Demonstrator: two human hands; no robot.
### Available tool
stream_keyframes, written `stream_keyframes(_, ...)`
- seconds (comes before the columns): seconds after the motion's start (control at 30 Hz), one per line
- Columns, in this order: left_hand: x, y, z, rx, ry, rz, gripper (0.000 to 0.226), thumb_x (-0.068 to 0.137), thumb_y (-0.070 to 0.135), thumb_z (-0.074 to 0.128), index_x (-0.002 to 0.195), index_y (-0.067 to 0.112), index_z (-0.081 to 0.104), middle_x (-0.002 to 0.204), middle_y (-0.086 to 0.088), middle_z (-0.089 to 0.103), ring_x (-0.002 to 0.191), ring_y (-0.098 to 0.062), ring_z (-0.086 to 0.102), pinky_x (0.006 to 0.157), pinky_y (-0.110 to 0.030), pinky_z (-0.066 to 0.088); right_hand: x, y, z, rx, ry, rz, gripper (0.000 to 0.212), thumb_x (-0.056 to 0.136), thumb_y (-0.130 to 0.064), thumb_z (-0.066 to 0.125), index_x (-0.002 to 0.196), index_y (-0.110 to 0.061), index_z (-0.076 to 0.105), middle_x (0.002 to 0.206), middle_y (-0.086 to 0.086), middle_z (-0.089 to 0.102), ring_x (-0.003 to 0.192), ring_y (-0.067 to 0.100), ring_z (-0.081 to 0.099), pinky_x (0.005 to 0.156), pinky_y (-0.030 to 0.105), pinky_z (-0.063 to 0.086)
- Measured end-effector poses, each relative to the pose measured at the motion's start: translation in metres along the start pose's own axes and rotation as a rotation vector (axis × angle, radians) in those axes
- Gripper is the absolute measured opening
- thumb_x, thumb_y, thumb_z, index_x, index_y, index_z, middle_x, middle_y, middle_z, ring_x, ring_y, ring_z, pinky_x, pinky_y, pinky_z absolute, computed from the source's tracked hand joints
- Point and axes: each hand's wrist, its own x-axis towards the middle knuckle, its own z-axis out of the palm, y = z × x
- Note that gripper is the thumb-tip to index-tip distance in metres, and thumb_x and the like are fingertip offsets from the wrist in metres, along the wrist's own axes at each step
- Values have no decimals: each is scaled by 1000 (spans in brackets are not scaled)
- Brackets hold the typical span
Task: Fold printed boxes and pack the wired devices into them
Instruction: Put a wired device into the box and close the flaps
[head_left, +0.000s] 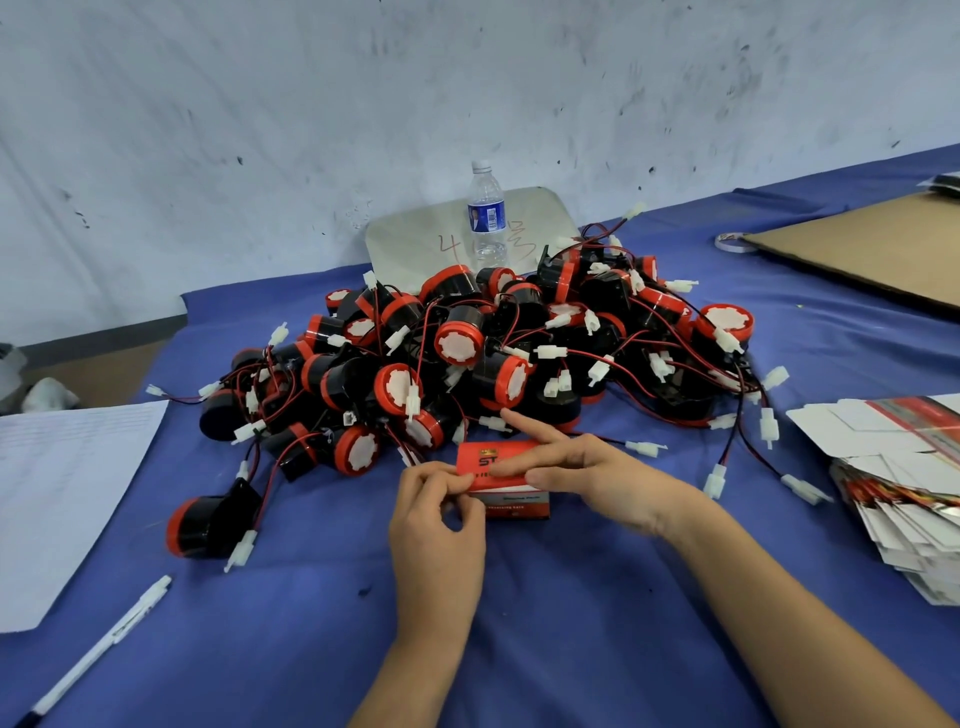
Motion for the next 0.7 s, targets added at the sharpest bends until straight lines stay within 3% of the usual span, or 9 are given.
stream_keyframes(0.1,-1,0,-1,16,-20,10,18,80,-12,64,82,6,65,100,5,55,93,-1,54,74,-13,48,2,2,-1,68,4,3,56,92,0,57,128,-43,57,154,-12,31,140,5,32,112,34,36)
stream_keyframes(0.2,-2,0,-1,38,-56,15,17,82,-9,65,86,8,64,106,4,54,95,-6,56,74,-16,50,4,2,-2,146,-20,4,66,91,6,54,132,-45,50,145,-6,48,130,13,49,106,32,43)
stream_keyframes(0.27,-4,1,-1,71,-106,38,17,82,-5,67,89,10,65,113,4,54,98,-12,55,75,-19,51,4,2,-2,178,-32,14,67,90,8,54,133,-44,50,137,-10,56,125,13,54,98,28,48)
stream_keyframes(0.37,-5,2,1,149,-157,108,17,80,0,71,88,14,67,118,7,56,103,-17,49,73,-10,38,4,3,-2,131,-57,30,67,90,8,55,138,-38,46,131,-8,61,123,14,56,95,26,48)
stream_keyframes(0.57,-3,0,2,124,-168,134,15,82,2,73,86,16,69,119,17,58,111,-11,49,85,-7,38,3,5,-1,57,24,46,51,88,0,63,127,-33,57,133,-4,56,119,8,57,94,25,49)
stream_keyframes(0.7,-5,-4,3,67,-155,124,19,82,0,72,92,17,71,117,20,54,113,-12,52,87,-6,39,-1,4,2,-182,8,36,67,80,2,72,134,-32,52,134,-6,52,120,10,54,96,30,50)
